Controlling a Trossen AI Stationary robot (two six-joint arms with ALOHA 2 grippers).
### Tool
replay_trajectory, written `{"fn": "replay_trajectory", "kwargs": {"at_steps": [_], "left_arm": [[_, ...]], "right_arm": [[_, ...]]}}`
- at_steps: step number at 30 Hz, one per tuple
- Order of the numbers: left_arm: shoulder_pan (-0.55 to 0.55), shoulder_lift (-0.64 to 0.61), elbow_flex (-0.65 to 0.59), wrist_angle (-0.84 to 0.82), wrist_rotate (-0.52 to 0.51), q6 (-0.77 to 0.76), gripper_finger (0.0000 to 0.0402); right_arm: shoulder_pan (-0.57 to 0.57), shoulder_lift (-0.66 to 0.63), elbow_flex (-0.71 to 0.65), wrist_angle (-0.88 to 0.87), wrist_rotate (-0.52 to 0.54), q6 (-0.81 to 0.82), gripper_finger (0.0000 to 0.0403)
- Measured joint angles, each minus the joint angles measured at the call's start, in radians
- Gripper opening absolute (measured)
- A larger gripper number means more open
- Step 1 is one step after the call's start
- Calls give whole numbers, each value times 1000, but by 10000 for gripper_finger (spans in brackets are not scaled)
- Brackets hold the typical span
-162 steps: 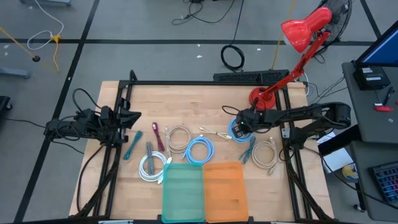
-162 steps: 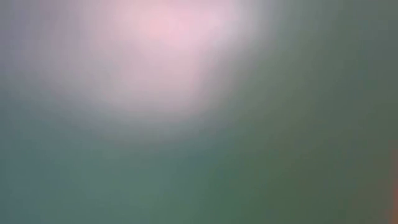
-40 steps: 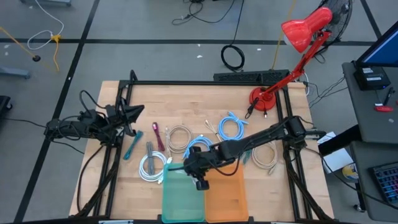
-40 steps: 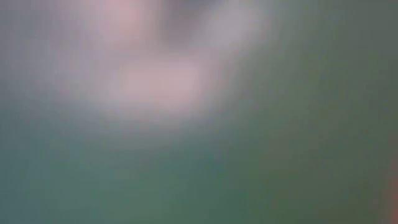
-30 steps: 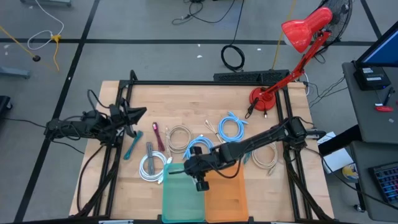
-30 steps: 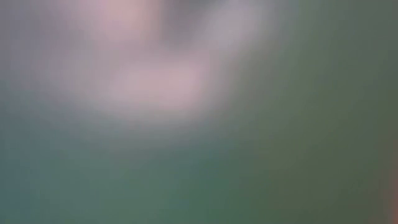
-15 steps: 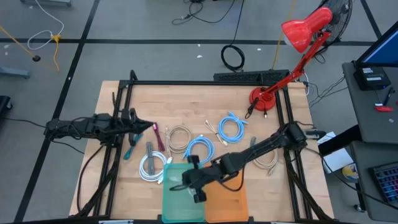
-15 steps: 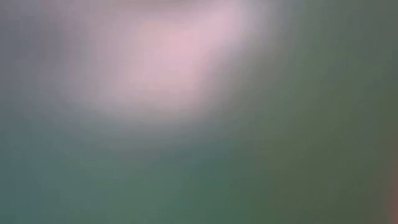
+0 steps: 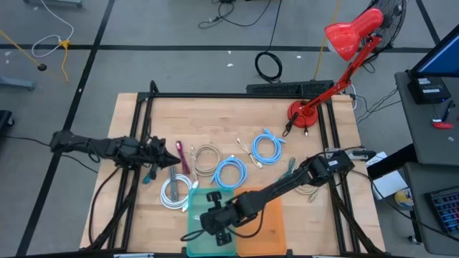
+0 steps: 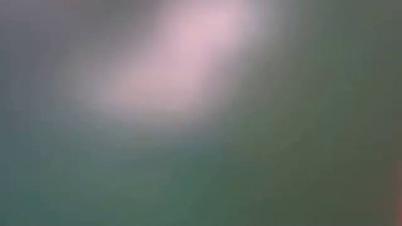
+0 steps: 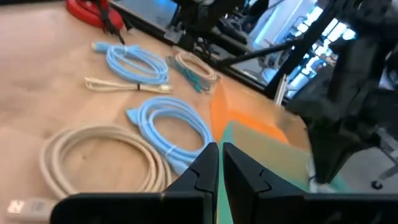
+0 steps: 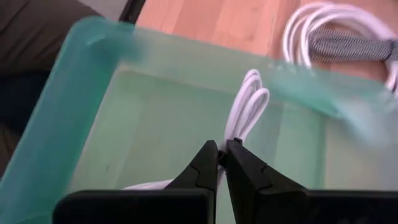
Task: Pick & Place USB Port
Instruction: Put the white charger cable into the green bin
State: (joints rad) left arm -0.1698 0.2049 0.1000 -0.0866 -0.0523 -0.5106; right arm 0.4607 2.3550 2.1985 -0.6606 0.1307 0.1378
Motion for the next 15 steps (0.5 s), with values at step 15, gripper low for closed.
{"fn": "replay_trajectory", "kwargs": {"at_steps": [15], "left_arm": [[-11, 26, -61, 91, 0, -49, 24]], "right_arm": [[105, 0, 0, 21, 4, 25, 7]]}}
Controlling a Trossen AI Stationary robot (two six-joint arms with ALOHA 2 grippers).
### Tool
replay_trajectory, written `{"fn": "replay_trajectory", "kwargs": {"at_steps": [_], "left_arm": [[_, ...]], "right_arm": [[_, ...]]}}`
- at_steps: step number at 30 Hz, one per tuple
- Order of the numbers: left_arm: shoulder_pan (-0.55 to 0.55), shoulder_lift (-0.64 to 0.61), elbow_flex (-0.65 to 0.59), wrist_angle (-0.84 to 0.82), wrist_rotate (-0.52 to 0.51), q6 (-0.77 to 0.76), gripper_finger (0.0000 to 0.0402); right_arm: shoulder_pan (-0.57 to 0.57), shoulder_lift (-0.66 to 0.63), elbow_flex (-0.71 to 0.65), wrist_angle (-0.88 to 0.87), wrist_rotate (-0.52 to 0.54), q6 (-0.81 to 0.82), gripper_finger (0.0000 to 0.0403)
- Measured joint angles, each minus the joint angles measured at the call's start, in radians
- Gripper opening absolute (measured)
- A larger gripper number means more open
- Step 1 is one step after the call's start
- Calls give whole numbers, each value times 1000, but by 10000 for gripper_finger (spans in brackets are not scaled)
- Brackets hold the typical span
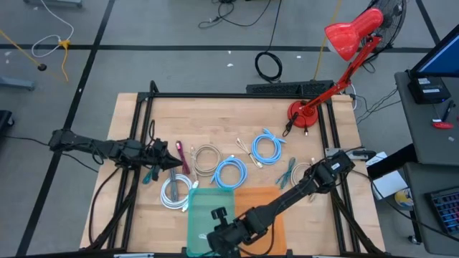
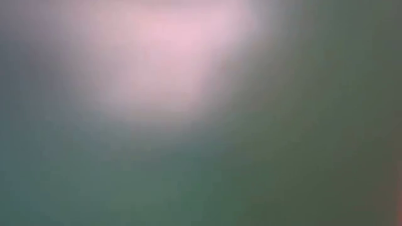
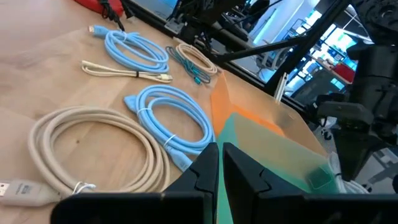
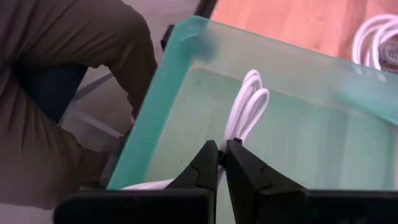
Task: Pick & Place USB Port
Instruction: Put the white charger cable into the green bin
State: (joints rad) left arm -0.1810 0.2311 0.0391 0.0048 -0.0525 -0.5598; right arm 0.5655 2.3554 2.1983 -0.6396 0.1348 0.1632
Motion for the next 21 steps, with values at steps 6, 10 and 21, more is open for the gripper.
{"fn": "replay_trajectory", "kwargs": {"at_steps": [6, 10, 21], "left_arm": [[0, 0, 0, 0, 0, 4, 24], [0, 0, 0, -2, 0, 4, 24], [-13, 0, 0, -17, -1, -4, 24]], "right_arm": [[-7, 0, 0, 13, -6, -53, 6], [-18, 0, -3, 7, -18, -82, 6], [-34, 0, -130, 140, -112, -66, 6]]}}
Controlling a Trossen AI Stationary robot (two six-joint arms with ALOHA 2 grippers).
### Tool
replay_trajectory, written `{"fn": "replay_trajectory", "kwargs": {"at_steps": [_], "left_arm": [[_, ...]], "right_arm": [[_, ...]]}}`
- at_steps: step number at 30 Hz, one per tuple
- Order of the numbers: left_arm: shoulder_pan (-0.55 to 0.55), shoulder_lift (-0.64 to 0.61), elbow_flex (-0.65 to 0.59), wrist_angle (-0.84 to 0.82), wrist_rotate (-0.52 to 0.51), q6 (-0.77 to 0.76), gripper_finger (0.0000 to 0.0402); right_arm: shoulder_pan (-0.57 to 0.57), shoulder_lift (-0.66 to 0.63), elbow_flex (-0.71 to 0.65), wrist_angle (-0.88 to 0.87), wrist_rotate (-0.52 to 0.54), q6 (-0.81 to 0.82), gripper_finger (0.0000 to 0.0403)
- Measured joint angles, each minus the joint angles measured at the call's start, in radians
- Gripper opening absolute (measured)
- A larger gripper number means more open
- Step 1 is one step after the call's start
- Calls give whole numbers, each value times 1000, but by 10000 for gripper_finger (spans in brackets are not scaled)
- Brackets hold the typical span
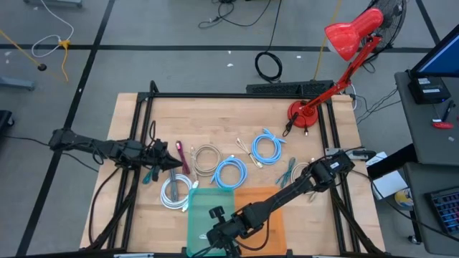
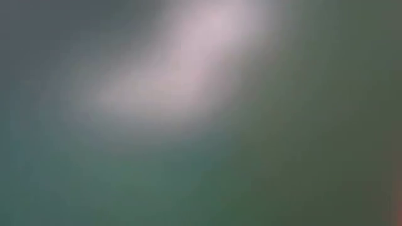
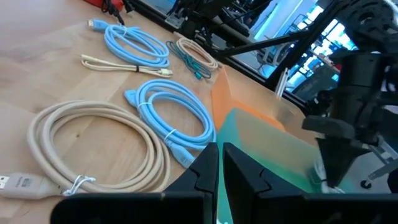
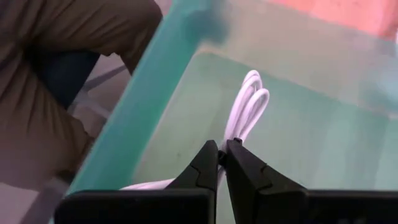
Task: Pick & Place USB Port
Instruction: Put the white charger cable into the green bin, then put the right gray video cable into the orange bin
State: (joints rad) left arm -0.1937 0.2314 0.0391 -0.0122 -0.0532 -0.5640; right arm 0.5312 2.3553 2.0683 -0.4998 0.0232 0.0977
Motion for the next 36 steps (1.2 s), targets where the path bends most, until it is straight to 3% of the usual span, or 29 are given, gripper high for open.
{"fn": "replay_trajectory", "kwargs": {"at_steps": [8, 22, 36], "left_arm": [[-30, 0, 0, 0, -34, -3, 24], [-39, 0, 0, 1, -35, 1, 24], [-44, 0, 1, 38, -23, 2, 24]], "right_arm": [[0, 0, -1, 2, -52, 45, 13], [2, -2, -1, 2, -32, 73, 113], [36, -81, 1, 175, 65, -33, 116]]}}
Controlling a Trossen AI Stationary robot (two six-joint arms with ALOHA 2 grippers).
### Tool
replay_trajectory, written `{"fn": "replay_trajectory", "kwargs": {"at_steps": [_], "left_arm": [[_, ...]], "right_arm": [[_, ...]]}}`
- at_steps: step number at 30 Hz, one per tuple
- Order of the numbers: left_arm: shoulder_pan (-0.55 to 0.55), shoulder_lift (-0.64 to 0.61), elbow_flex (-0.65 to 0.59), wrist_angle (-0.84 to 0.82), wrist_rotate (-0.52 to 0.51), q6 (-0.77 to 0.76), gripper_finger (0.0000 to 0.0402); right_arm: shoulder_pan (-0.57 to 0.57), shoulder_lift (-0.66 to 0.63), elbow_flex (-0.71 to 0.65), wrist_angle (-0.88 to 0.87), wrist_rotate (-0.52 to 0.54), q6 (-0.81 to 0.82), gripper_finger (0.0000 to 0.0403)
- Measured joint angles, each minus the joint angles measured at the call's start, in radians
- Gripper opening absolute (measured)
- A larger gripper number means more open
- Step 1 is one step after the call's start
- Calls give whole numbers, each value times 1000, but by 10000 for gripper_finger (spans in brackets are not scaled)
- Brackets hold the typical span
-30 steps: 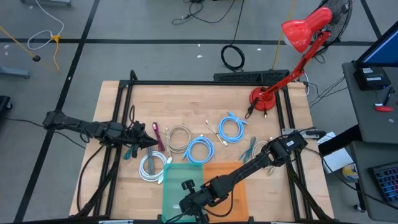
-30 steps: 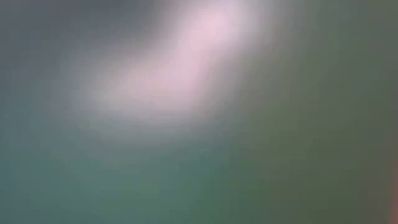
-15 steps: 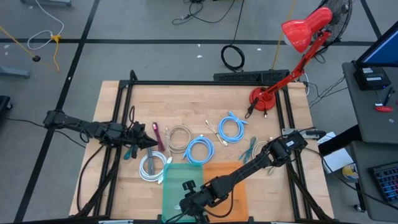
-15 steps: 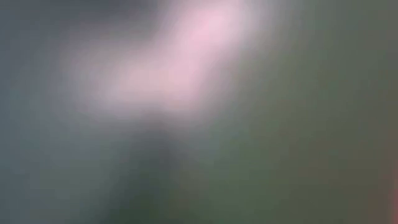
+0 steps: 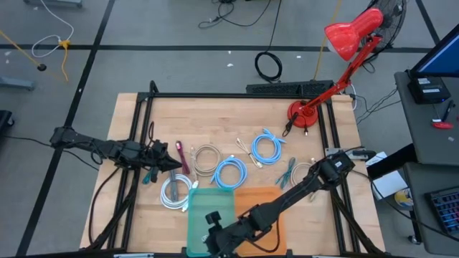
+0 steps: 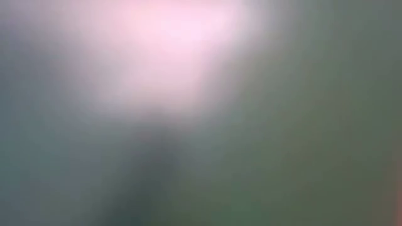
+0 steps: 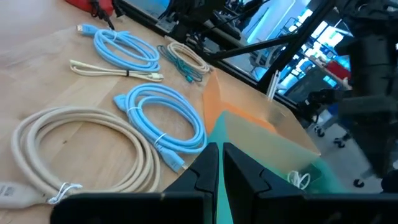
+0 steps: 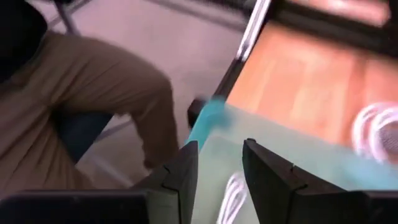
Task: Pick & Place USB Port
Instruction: Put the right gray video cable into the orange bin
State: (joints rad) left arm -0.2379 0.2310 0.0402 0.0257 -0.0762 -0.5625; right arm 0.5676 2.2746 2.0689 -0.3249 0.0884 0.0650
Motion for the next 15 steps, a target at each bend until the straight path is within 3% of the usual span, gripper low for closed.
{"fn": "replay_trajectory", "kwargs": {"at_steps": [9, 12, 15], "left_arm": [[-73, 0, 0, 203, 116, 74, 24], [-108, 0, 1, 280, 158, 122, 24], [-141, 0, 1, 316, 164, 162, 24]], "right_arm": [[31, -43, 0, 28, 152, -26, 116], [51, -43, 0, 85, 97, -57, 116], [74, -43, 0, 148, -39, -98, 116]]}}
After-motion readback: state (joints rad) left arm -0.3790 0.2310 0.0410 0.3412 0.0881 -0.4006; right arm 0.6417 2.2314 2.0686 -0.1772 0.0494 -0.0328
